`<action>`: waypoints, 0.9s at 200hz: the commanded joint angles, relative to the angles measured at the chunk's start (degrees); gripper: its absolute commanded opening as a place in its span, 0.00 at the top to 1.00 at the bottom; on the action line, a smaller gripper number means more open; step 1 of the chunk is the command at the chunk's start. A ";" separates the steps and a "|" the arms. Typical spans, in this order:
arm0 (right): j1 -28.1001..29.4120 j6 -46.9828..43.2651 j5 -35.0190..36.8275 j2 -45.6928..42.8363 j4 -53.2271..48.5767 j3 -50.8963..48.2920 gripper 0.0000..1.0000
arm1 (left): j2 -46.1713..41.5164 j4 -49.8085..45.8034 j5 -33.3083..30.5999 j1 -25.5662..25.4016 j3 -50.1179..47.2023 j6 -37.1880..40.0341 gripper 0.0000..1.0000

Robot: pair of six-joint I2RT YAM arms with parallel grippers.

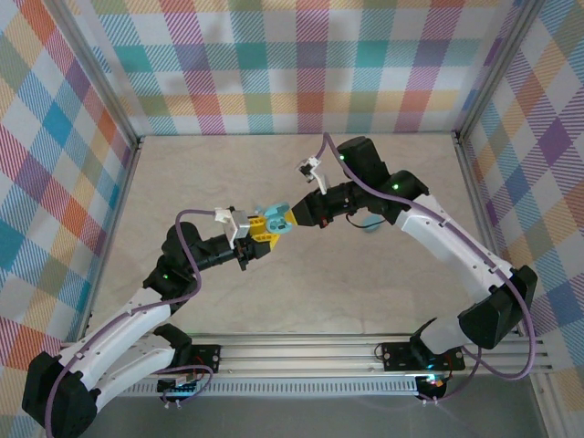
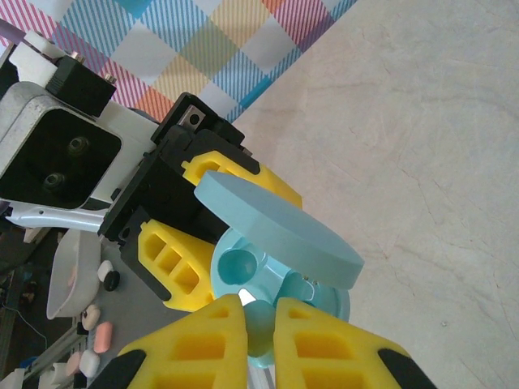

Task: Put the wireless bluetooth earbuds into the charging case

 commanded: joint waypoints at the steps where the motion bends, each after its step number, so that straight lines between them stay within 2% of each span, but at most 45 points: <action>1: 0.53 -1.05 -1.23 0.93 0.21 1.12 0.87 | -0.84 1.36 1.62 0.40 1.97 -0.71 0.89; 64: 0.54 -1.41 -2.00 1.53 -1.30 1.39 0.87 | -0.81 1.19 1.12 0.39 2.30 -0.49 0.89; 106: 0.60 -2.96 0.59 1.81 -3.76 1.60 0.79 | -0.92 1.19 1.35 0.40 2.50 -0.49 0.89; 180: 1.20 -4.65 2.75 4.54 -7.28 5.53 0.73 | -0.91 1.34 1.44 0.40 2.32 -0.66 0.89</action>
